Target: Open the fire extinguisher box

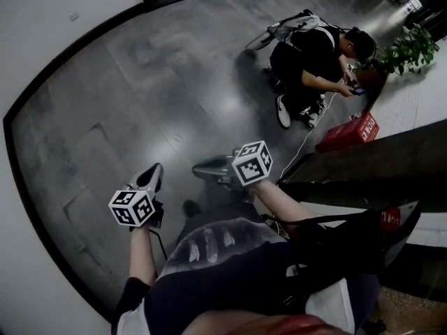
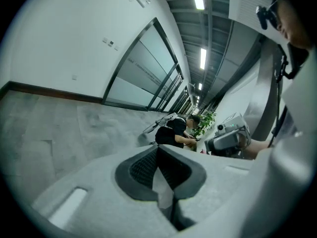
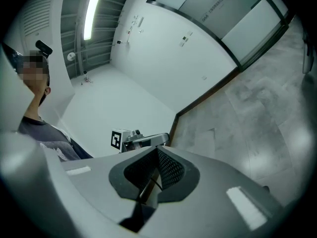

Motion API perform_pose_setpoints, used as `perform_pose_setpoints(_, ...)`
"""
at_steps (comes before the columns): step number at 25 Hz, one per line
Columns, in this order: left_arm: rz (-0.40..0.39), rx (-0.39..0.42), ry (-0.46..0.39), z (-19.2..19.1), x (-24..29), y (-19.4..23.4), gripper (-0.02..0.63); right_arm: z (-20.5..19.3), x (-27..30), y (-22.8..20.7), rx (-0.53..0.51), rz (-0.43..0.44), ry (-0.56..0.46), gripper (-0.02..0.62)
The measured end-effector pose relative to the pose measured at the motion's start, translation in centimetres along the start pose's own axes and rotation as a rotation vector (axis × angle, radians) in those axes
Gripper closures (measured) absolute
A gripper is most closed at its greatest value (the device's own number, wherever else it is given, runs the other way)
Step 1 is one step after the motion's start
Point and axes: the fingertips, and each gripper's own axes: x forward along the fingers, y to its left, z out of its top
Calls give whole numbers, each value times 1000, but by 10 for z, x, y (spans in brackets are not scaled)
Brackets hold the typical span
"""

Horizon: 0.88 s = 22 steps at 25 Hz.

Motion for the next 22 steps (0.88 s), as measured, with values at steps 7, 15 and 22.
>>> perform_pose_setpoints(7,48,-30,25,14,38,3,606,21,-5,-30,29,80,48,595)
perform_pose_setpoints(15,45,26,30,47,91,-17,606,42,-23,-58,48,143,78,595)
perform_pose_setpoints(22,50,26,2,63,134,-28,606,74,-51,-96,36,155,90,595)
